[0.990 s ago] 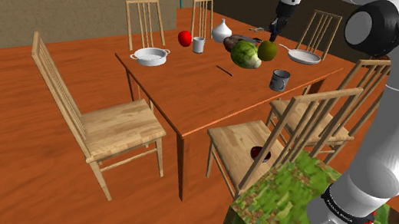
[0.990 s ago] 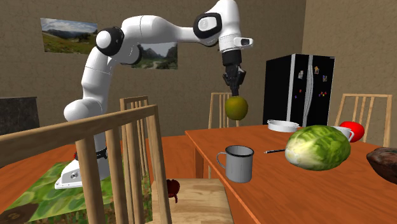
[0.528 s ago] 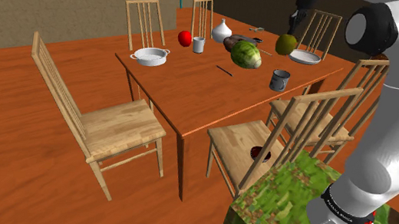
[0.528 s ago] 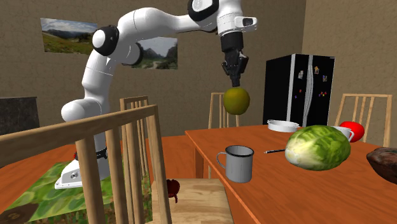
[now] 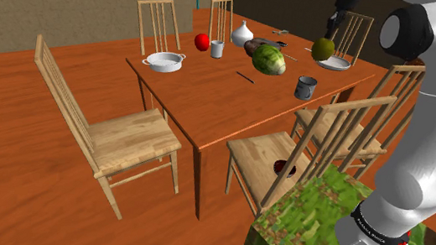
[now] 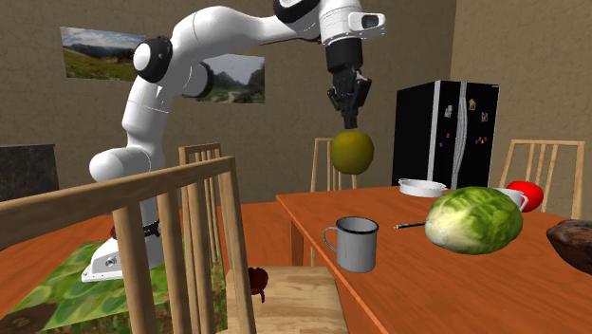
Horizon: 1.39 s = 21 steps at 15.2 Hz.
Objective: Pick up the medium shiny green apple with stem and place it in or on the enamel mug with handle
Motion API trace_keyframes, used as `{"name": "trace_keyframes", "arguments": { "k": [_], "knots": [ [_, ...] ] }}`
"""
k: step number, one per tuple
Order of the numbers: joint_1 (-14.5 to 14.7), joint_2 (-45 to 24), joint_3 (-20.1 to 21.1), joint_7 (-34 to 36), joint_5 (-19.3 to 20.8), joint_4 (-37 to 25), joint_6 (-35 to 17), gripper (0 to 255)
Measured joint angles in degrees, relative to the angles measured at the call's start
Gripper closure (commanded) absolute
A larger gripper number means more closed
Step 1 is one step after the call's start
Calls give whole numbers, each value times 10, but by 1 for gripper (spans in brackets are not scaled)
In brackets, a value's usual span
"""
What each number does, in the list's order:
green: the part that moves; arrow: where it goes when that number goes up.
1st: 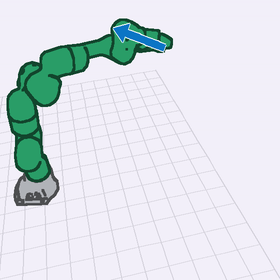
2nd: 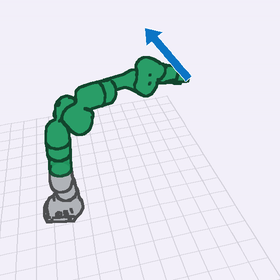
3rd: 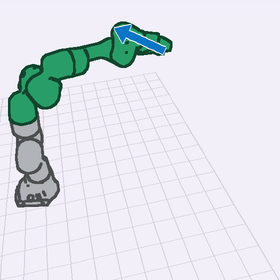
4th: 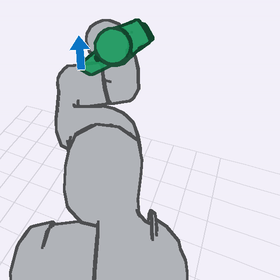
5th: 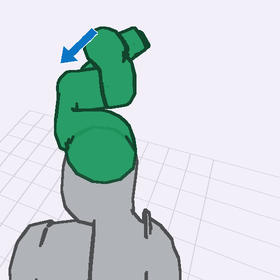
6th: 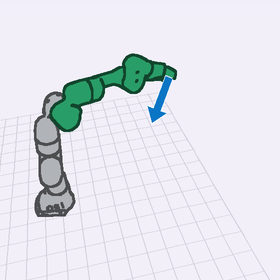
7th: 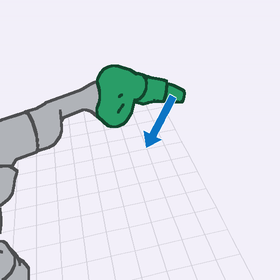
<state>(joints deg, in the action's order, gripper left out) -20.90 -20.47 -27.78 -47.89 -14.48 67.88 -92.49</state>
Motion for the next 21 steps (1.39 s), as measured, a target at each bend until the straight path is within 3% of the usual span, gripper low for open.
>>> {"name": "trace_keyframes", "arguments": {
  "k": [21],
  "knots": [
    [28,30,4,-15,9,202,-174,255]
  ]
}}
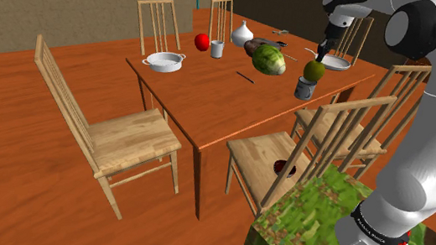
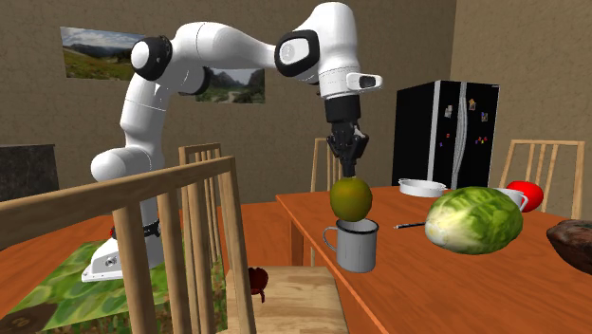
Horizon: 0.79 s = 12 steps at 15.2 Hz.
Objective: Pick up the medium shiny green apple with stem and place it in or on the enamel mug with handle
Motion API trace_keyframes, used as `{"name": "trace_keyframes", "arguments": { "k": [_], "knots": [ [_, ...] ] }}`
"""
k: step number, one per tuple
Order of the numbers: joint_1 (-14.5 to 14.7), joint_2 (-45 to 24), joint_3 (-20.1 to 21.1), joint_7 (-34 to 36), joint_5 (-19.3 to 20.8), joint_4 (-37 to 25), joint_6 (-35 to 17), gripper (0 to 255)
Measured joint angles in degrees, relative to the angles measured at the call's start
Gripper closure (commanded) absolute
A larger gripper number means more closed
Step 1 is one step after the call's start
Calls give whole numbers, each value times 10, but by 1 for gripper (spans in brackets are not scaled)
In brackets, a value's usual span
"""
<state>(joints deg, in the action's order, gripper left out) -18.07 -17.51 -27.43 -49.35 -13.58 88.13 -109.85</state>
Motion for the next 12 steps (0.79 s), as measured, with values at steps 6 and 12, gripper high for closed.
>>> {"name": "trace_keyframes", "arguments": {
  "k": [6,12],
  "knots": [
    [0,0,0,-3,-2,11,-14,255],
    [0,-1,0,-3,-1,12,-13,0]
  ]
}}
